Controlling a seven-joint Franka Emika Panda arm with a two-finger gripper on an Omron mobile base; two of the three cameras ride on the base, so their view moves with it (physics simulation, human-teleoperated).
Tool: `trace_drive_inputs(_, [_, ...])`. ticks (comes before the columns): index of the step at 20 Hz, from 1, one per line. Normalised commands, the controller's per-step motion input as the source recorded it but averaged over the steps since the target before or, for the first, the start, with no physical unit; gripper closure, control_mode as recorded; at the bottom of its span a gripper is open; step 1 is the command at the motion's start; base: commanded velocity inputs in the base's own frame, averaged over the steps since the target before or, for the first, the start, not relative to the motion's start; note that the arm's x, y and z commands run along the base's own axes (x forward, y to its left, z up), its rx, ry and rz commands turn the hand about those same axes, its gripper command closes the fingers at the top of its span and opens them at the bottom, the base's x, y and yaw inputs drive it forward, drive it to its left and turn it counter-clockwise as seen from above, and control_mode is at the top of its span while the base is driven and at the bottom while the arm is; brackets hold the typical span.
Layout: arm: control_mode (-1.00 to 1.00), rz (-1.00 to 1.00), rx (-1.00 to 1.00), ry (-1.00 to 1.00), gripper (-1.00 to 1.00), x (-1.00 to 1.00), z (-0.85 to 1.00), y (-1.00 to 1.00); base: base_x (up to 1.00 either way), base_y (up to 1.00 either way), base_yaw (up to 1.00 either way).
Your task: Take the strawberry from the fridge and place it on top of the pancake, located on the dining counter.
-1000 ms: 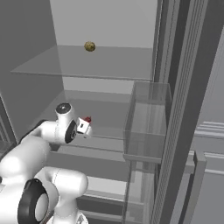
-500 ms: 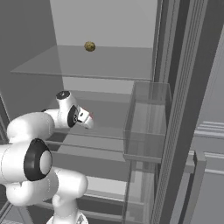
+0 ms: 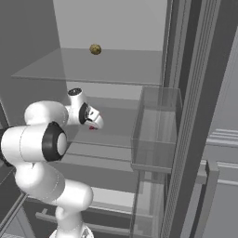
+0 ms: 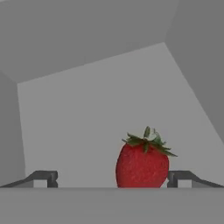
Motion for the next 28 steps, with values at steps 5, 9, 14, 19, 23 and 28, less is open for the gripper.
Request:
trace_drive_inputs(5, [-1.00, 0.00, 0.00, 0.06, -1.00, 0.32, -0.21, -0.31, 0.00, 0.00, 0.00])
trace_drive_inputs(9, [-1.00, 0.00, 0.00, 0.02, -1.00, 0.10, -0.18, -0.29, 0.00, 0.00, 0.00])
trace_drive_inputs(14, [-1.00, 0.00, 0.00, 0.00, -1.00, 0.00, -0.14, -0.05, 0.00, 0.00, 0.00])
trace_drive_inputs(19, [-1.00, 0.00, 0.00, 0.00, -1.00, -0.20, -0.11, 0.07, 0.00, 0.00, 0.00])
trace_drive_inputs(23, [-1.00, -0.05, 0.00, 0.00, -1.00, -0.19, 0.00, 0.21, 0.00, 0.00, 0.00])
trace_drive_inputs(28, [-1.00, -0.06, 0.00, 0.00, -1.00, -0.12, -0.01, 0.20, 0.00, 0.00, 0.00])
